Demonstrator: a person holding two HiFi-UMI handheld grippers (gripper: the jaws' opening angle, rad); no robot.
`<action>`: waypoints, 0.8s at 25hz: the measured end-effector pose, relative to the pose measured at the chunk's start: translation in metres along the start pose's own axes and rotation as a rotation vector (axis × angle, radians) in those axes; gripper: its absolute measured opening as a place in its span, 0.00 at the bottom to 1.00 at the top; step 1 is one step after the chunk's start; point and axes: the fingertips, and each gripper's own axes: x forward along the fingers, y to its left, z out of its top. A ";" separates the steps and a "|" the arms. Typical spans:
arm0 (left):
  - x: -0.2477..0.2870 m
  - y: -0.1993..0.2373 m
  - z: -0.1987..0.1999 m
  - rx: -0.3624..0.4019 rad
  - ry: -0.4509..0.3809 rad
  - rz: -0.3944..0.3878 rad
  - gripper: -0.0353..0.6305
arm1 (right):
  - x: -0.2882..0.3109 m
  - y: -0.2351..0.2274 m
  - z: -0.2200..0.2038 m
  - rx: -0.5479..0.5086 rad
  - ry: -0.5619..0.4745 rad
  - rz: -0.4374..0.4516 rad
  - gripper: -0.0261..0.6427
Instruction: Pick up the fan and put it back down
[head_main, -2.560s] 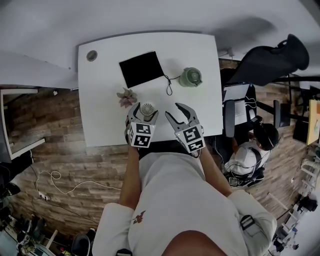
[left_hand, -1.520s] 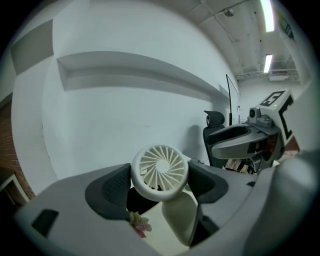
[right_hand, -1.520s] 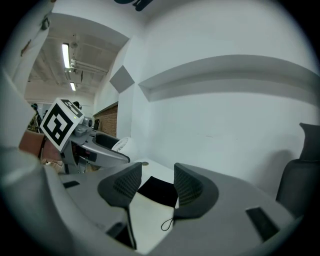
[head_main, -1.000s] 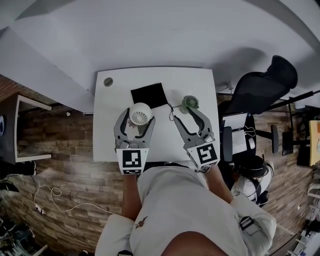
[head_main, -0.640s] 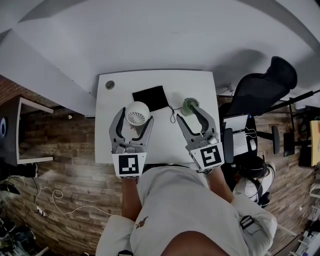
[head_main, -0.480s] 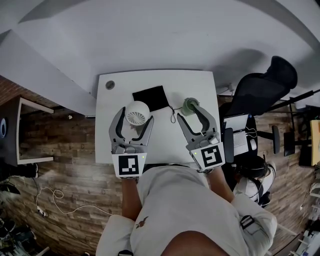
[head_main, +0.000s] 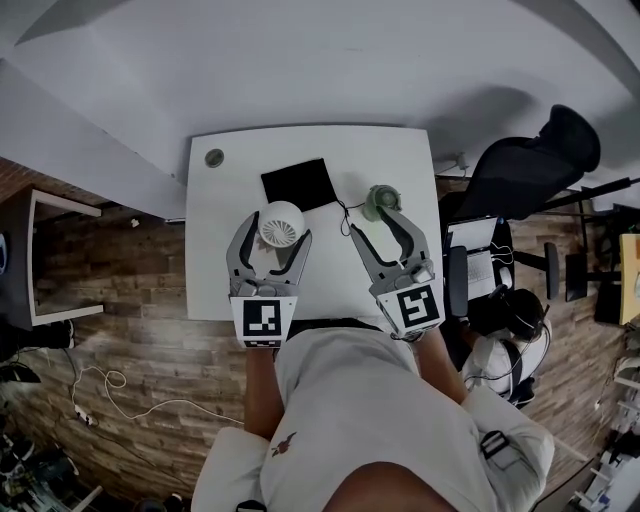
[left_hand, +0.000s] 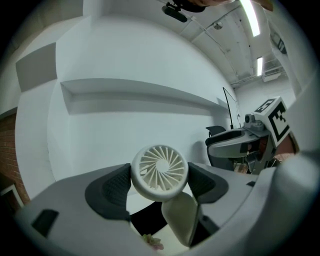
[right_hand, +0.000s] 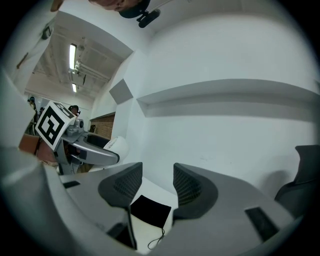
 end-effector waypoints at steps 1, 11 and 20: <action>0.002 -0.001 -0.007 -0.009 0.014 -0.006 0.58 | 0.002 0.002 -0.005 0.006 0.007 0.005 0.33; 0.018 -0.011 -0.073 -0.068 0.154 -0.060 0.58 | 0.016 0.018 -0.062 0.060 0.137 0.051 0.33; 0.027 -0.028 -0.134 -0.105 0.278 -0.105 0.58 | 0.023 0.036 -0.122 0.113 0.254 0.090 0.33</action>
